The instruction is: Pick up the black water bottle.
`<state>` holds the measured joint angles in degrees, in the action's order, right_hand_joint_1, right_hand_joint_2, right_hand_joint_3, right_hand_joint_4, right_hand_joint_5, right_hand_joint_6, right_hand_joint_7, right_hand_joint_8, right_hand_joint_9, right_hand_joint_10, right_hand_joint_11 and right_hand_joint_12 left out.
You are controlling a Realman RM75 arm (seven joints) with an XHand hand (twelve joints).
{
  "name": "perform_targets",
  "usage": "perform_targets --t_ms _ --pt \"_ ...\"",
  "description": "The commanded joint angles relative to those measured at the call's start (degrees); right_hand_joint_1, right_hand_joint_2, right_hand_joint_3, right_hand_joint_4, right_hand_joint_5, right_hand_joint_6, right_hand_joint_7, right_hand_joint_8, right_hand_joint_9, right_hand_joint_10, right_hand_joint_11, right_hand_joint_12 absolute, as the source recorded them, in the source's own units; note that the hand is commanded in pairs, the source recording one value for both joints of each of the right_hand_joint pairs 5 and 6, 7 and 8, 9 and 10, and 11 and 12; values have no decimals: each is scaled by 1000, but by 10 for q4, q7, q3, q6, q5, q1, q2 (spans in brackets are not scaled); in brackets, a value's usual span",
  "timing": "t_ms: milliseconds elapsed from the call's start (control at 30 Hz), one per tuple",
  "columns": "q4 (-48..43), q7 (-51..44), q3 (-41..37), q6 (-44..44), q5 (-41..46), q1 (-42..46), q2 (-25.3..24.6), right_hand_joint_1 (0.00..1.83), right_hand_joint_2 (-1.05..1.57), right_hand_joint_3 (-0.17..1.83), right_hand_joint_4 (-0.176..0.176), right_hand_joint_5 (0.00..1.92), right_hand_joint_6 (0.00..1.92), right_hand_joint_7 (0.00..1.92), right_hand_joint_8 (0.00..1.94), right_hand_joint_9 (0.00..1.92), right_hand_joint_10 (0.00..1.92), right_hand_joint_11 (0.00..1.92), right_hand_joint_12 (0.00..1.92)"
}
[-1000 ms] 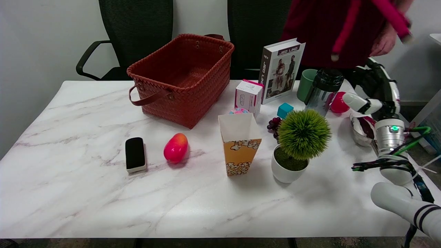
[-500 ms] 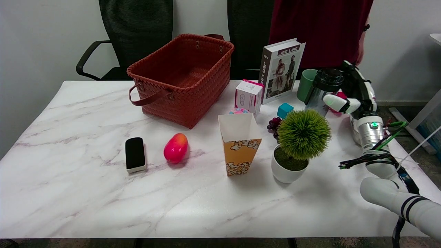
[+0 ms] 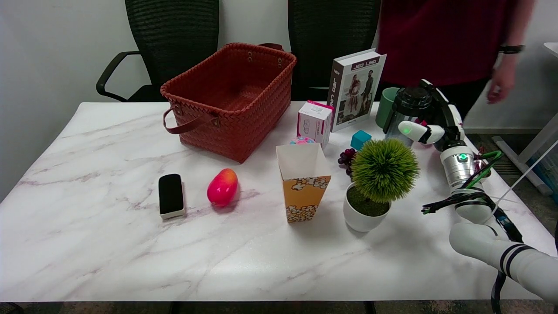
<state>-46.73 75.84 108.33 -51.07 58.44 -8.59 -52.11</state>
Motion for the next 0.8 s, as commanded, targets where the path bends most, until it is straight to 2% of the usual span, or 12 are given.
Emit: perform_targets --t_ms 33,467,800 --pt "10 2 12 6 -5 -13 -3 1096 -325 737 0 250 250 517 517 534 534 361 361" --pt "19 2 9 5 -5 -14 -3 1103 -315 743 0 260 260 518 518 534 534 334 334" --pt "38 2 9 13 -5 -15 -3 1145 -287 649 0 287 287 529 529 519 519 325 325"
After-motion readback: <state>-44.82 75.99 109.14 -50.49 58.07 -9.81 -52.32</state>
